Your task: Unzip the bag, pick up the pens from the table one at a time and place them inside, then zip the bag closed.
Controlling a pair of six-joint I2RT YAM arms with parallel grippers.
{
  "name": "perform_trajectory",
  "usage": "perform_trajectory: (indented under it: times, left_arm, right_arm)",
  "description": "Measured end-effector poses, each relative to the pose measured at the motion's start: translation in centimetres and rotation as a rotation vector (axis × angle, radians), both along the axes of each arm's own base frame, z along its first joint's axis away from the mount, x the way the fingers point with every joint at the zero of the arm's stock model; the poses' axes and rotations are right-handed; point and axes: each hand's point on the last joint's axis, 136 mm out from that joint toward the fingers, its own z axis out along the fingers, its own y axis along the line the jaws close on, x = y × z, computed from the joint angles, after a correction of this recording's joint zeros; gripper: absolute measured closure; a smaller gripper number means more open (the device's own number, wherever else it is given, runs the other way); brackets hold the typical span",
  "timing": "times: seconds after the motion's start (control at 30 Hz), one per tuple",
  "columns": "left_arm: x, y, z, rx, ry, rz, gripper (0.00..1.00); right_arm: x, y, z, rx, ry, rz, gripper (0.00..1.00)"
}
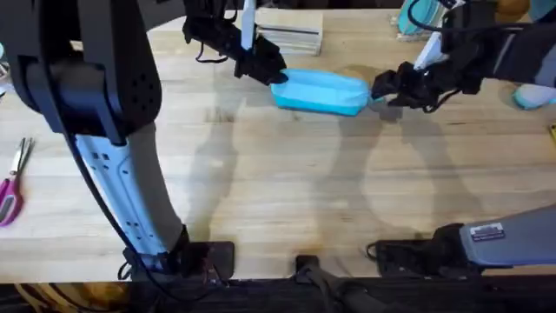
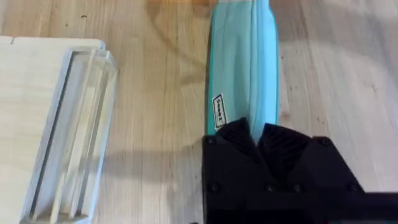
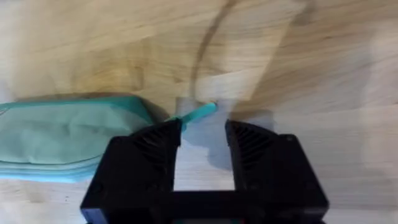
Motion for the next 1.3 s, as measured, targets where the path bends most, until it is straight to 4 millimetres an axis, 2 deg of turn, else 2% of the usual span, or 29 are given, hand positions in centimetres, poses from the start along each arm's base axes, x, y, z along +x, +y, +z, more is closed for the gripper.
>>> perform_trajectory:
  times: [0.1,0.2,0.27,0.3,0.33,0.37,0.43,0.5,0.67,0.83,0.87,1.0,1.03,1.1,1.3]
  left_arm:
    - [0.2,0.4,0.0,0.002,-0.001,0.009,0.959]
    - [0.3,0.6,0.0,0.003,0.000,0.015,0.959]
    - [0.3,0.7,0.0,0.003,0.000,0.016,0.959]
    - [0.3,0.7,-0.1,0.003,0.000,0.016,0.959]
    - [0.3,0.7,0.0,0.003,0.000,0.016,0.959]
    - [0.3,0.7,0.0,0.003,0.000,0.016,0.959]
    - [0.3,0.7,0.0,0.003,-0.001,0.016,0.959]
    - [0.3,0.7,0.0,0.003,-0.001,0.016,0.959]
    - [0.3,0.7,0.0,0.003,-0.001,0.016,0.959]
    - [0.3,0.6,0.0,0.003,-0.002,0.015,0.940]
    - [0.4,0.7,-0.1,0.004,-0.003,0.016,0.850]
    - [0.5,1.0,-0.1,0.006,-0.005,0.023,0.211]
    - [0.6,1.1,-0.1,0.006,-0.005,0.025,0.078]
    - [0.6,1.2,-0.1,0.007,-0.003,0.031,0.013]
    - [0.8,1.4,-0.2,0.012,-0.010,0.034,0.006]
  right_arm:
    - [0.2,-0.8,1.3,-0.035,-0.020,-0.001,0.504]
    - [0.6,-1.2,4.3,-0.058,-0.080,0.005,0.479]
    - [0.8,-1.1,7.2,-0.063,-0.144,0.013,0.268]
    - [0.8,-0.9,8.8,-0.059,-0.179,0.019,0.116]
    - [0.6,-0.8,10.0,-0.057,-0.208,0.028,0.034]
    - [0.3,-0.5,11.3,-0.053,-0.233,0.036,0.012]
    - [-0.7,0.3,13.0,-0.044,-0.258,0.056,0.005]
    - [-1.9,1.3,13.9,-0.038,-0.263,0.085,0.004]
    - [-4.1,3.8,15.4,-0.022,-0.274,0.164,0.004]
    - [-4.9,4.6,16.7,-0.019,-0.310,0.187,0.003]
    - [-4.9,4.5,16.8,-0.019,-0.312,0.187,0.004]
    - [-5.0,4.6,16.7,-0.019,-0.307,0.188,0.004]
    - [-5.0,4.6,16.7,-0.019,-0.306,0.188,0.004]
    - [-5.0,4.6,16.7,-0.019,-0.306,0.188,0.004]
    - [-4.8,3.5,16.5,-0.089,-0.309,0.182,0.004]
